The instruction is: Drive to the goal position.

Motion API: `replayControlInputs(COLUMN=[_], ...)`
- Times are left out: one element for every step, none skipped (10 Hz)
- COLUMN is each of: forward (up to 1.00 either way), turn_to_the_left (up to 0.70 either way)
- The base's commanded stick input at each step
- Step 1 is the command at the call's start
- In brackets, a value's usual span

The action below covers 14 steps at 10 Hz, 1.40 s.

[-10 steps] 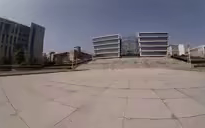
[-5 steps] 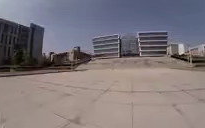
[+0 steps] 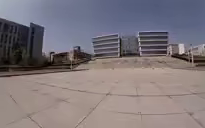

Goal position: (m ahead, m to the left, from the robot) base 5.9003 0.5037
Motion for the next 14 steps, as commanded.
replayControlInputs(forward=[0.7, 0.7, 0.7, 0.7, 0.7, 0.7, 0.7, 0.7, 0.7, 0.7, 0.7, 0.7, 0.7, 0.7], turn_to_the_left=[0.0, 0.0, 0.0, 0.0, 0.0, 0.0, 0.0, 0.0, 0.0, 0.0, 0.0, 0.0, 0.0, 0.0])
